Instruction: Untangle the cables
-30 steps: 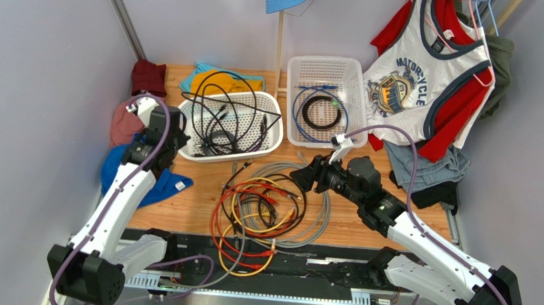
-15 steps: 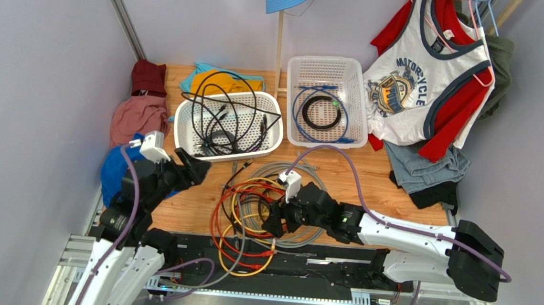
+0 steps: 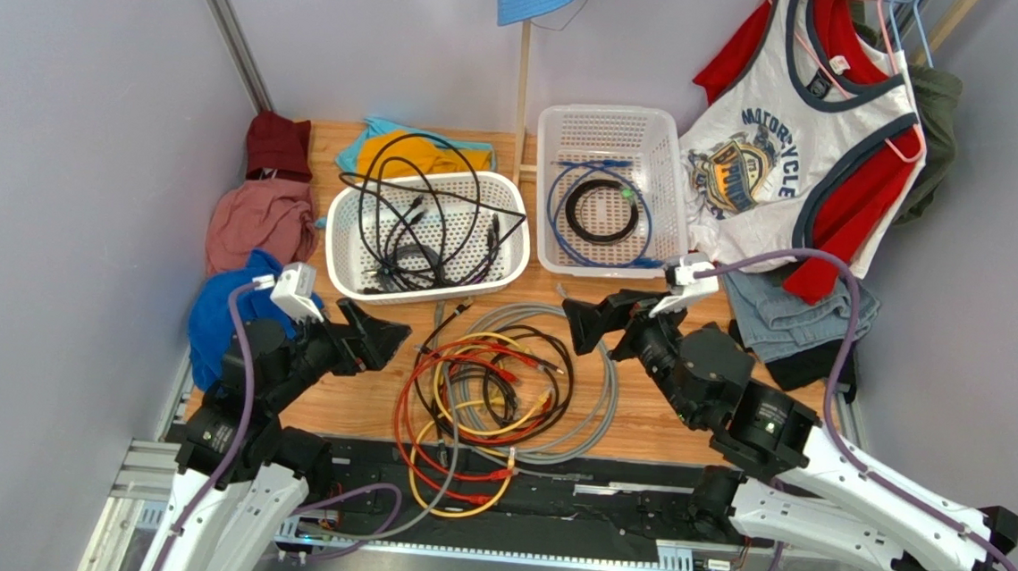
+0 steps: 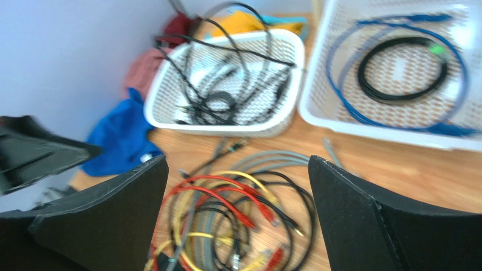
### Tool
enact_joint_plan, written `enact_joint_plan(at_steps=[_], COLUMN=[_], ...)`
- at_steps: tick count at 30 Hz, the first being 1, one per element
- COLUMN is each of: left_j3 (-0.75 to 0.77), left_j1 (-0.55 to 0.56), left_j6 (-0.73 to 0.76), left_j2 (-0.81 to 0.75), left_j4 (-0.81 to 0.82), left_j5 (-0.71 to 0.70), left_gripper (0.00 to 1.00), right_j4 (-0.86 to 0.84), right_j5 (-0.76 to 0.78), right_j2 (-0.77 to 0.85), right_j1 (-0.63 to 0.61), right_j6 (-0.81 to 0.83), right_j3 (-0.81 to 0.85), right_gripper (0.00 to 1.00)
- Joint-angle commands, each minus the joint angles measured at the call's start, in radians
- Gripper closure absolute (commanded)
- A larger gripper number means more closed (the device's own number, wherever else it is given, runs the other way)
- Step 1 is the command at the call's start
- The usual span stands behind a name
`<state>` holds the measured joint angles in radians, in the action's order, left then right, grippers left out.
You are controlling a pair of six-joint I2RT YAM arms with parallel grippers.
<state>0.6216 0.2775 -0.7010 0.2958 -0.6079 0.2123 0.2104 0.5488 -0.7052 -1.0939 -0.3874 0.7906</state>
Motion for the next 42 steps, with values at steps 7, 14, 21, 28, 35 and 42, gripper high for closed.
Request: enact_joint_plan(at_steps=[7, 14, 21, 28, 35, 42], left_j3=[-0.112, -0.120, -0.137, -0.151, -0.131, -0.096], left_j1=[0.025, 0.037, 0.038, 0.043, 0.045, 0.045], left_j6=[-0.049, -0.046, -0.057, -0.061, -0.063, -0.057], left_j2=[0.006, 0.043, 0.071, 0.105, 0.109, 0.103], left_j4=[0.091, 0.099, 0.109, 0.131, 0.122, 0.080], left_j5=[0.085, 0.070, 0.048, 0.039, 0.018, -0.023], left_gripper=[0.01, 0.01, 0.01, 0.01, 0.01, 0.01], right_j4=[0.213, 0.072, 0.032, 0.023, -0.078, -0.094], right_j5=[-0.113, -0.321, -0.422, -0.368, -0.337, -0.279], right_j2=[-0.195, -0.299, -0.375, -0.529, -0.710, -0.930], right_j1=[0.126, 0.140, 0.031, -0.150, -0.279, -0.308], right_j6=[-0.096, -0.154, -0.127, -0.068, -0.039, -0.016], right_j3=[-0.037, -0.125, -0.123, -0.047, 0.030, 0.137], right_gripper=[0.00, 0.02, 0.07, 0.00, 0.00, 0.00])
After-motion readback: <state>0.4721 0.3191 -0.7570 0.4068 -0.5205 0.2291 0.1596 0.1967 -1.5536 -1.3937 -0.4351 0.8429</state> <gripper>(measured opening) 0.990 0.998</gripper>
